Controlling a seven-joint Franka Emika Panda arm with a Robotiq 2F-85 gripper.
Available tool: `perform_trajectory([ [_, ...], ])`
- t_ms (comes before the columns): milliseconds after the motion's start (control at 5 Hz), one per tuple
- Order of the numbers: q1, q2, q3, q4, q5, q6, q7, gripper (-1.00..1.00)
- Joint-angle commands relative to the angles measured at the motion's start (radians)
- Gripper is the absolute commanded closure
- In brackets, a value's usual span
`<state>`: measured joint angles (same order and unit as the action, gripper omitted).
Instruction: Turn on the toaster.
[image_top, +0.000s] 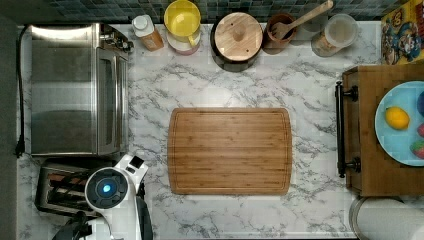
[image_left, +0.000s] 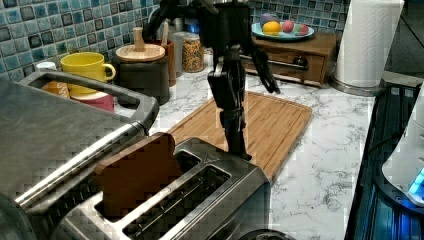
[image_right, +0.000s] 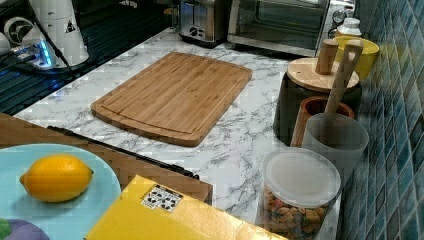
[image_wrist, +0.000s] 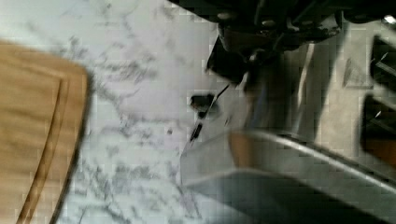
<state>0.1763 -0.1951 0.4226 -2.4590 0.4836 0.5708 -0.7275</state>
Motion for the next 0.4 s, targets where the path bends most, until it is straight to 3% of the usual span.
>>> perform_trajectory([
  [200, -0.032, 0.016, -0.002, 0.031, -0.048, 0.072, 0.065, 1.0],
  [400, -0.016, -0.004, 0.023, -0.026, -0.072, 0.061, 0.091, 1.0],
])
